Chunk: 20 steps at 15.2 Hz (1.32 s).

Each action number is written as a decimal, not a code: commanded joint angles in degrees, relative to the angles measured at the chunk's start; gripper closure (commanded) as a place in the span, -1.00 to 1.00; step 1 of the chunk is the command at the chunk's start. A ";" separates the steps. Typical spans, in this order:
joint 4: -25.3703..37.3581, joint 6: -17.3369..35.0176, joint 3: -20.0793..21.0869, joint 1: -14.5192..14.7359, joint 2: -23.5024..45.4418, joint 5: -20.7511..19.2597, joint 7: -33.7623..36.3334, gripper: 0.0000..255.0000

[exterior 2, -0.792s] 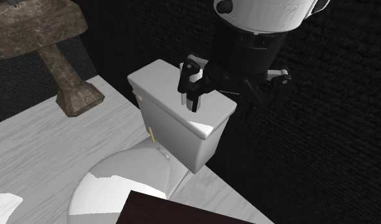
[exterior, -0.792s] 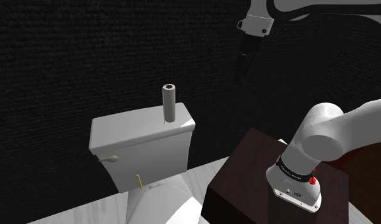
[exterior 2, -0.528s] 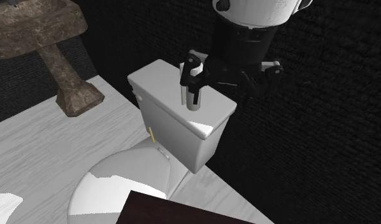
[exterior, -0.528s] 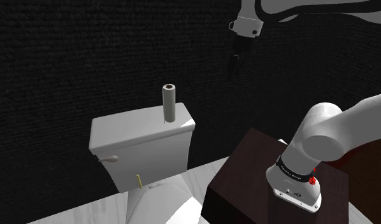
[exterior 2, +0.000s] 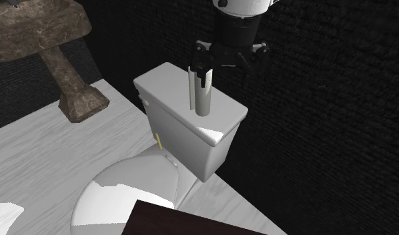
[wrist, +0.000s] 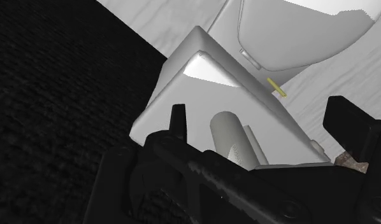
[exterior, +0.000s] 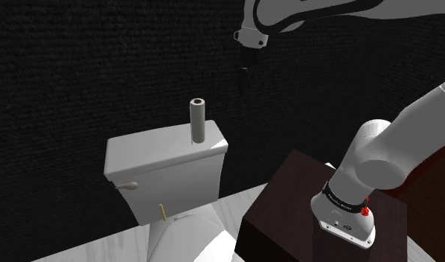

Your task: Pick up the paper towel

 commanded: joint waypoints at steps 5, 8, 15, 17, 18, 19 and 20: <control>9.46 3.04 0.93 1.99 12.90 0.11 -4.16 -1.00; 15.36 3.55 1.62 2.82 19.50 0.00 -5.97 -1.00; 23.34 4.75 2.76 3.88 28.92 -0.46 -8.23 -1.00; 22.21 6.21 2.77 3.89 29.25 -0.43 -8.28 -1.00; 21.67 6.93 2.77 3.89 29.43 -0.42 -8.30 -1.00; 21.14 7.65 2.78 3.89 29.62 -0.41 -8.33 -1.00; 20.34 8.78 2.78 3.89 29.95 -0.38 -8.37 -1.00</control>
